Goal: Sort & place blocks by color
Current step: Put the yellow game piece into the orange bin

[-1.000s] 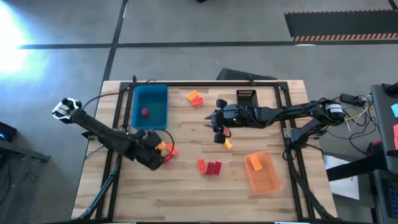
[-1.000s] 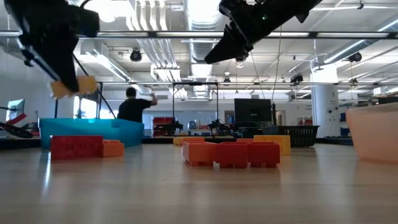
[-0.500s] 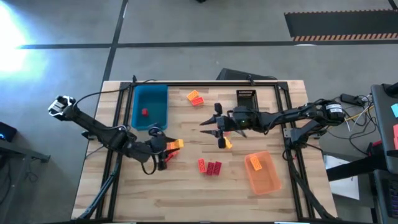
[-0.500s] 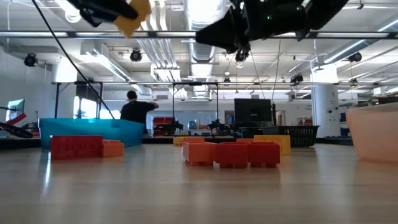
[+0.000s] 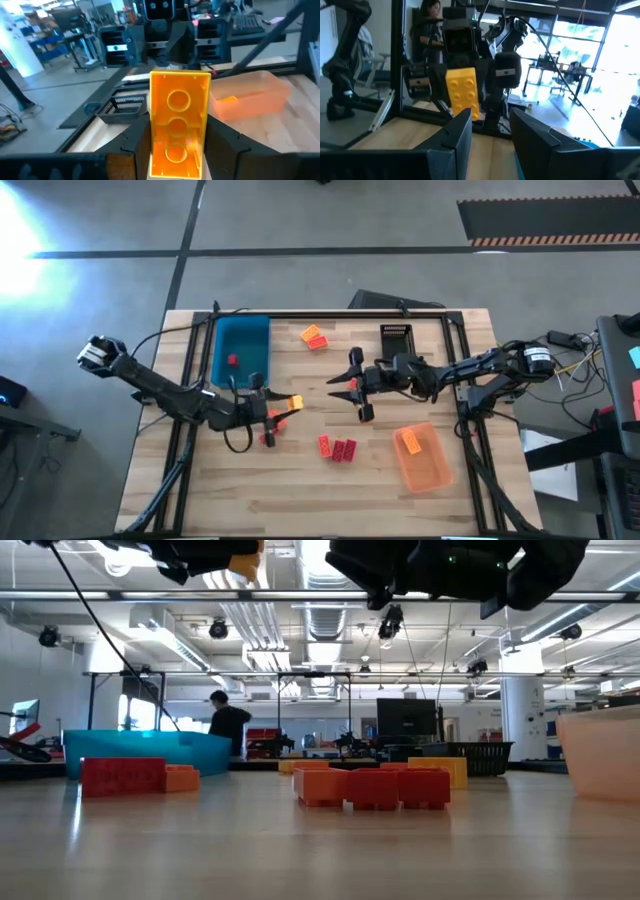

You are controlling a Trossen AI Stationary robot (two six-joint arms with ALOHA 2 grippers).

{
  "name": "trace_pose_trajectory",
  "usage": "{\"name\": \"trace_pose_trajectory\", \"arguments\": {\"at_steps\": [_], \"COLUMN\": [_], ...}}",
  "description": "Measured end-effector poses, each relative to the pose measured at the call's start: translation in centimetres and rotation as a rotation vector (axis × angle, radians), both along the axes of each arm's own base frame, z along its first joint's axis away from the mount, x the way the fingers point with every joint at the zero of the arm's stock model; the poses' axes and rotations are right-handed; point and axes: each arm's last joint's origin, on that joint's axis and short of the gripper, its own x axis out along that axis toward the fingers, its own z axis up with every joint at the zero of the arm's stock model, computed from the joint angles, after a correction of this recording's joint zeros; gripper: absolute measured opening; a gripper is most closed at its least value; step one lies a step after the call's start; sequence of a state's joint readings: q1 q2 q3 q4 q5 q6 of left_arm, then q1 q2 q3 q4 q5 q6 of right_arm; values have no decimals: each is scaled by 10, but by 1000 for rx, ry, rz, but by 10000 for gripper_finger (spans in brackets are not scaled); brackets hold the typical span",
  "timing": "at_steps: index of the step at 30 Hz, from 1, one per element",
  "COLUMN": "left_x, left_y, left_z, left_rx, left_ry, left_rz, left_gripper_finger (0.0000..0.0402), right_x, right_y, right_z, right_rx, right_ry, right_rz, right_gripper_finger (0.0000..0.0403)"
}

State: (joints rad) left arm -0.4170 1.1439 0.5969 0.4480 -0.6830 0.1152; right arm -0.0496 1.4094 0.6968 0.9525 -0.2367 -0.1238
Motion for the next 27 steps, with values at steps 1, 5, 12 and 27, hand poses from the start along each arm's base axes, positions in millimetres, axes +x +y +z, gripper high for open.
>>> {"name": "trace_pose_trajectory", "arguments": {"at_steps": [1,5,12,27], "left_x": [0,0,2,2], "left_y": [2,6,6,8], "left_z": [-2,-3,3,5], "left_rx": [-2,-17,-6,1], "left_ry": [-12,-45,-77,-109], "left_rz": [5,0,-26,-37], "left_gripper_finger": [125,125,125,125], "right_x": [1,3,17,85], "right_y": [1,1,3,9], "right_z": [1,6,14,13], "right_rx": [4,27,73,18], "right_ry": [-4,-14,-22,-38], "right_rz": [2,8,22,142], "right_gripper_finger": [123,140,205,283]}}
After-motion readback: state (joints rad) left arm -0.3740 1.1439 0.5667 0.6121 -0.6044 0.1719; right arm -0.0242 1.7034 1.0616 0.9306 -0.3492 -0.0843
